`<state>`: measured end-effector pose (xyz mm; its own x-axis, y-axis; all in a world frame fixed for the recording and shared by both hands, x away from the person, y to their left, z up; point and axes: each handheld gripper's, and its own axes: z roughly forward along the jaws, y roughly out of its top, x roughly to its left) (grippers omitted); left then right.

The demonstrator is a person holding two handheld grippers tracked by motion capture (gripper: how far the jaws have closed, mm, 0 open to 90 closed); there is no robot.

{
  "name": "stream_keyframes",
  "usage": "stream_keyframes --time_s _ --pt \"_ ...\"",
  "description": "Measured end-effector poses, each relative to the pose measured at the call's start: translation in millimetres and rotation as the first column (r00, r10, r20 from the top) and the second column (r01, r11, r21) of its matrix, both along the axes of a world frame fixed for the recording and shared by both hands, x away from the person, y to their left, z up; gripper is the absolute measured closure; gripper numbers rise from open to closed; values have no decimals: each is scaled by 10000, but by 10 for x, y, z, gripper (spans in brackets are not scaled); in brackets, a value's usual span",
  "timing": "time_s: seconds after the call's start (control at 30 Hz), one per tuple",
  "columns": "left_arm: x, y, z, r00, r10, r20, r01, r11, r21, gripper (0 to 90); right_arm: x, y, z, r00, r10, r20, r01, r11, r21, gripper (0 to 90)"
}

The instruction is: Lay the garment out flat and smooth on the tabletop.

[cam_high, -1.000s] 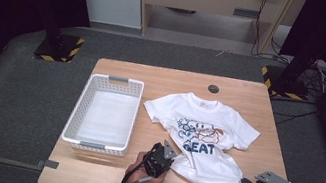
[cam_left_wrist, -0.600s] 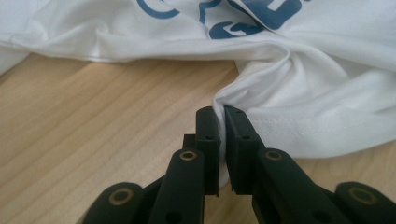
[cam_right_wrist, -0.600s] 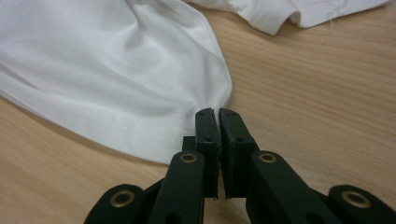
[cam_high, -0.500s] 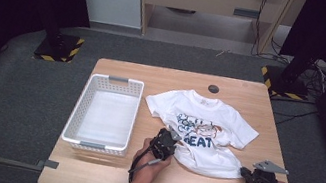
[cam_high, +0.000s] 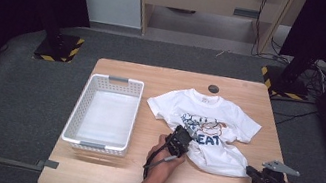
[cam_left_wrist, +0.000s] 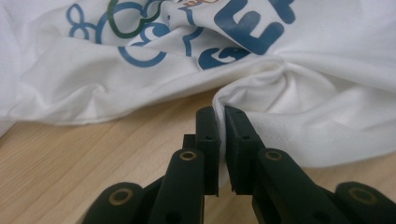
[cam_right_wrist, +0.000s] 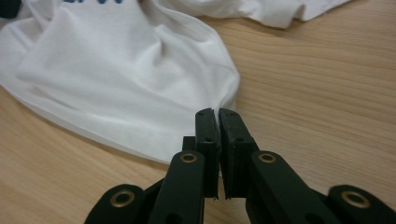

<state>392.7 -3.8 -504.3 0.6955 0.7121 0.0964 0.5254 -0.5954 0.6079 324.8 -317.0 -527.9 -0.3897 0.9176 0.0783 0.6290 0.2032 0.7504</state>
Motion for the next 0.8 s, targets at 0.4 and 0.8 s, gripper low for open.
stream_keyframes --time_s 0.4,0.8 --pt "-546 672 105 9990 -430 -103 409 9866 -1583 830 -113 163 78 9942 1074 -32 -1072 9937 335 872" --pt "-759 920 -33 9952 -948 -234 880 9750 -2041 701 -293 170 60 9864 1624 -269 -1619 9866 209 872"
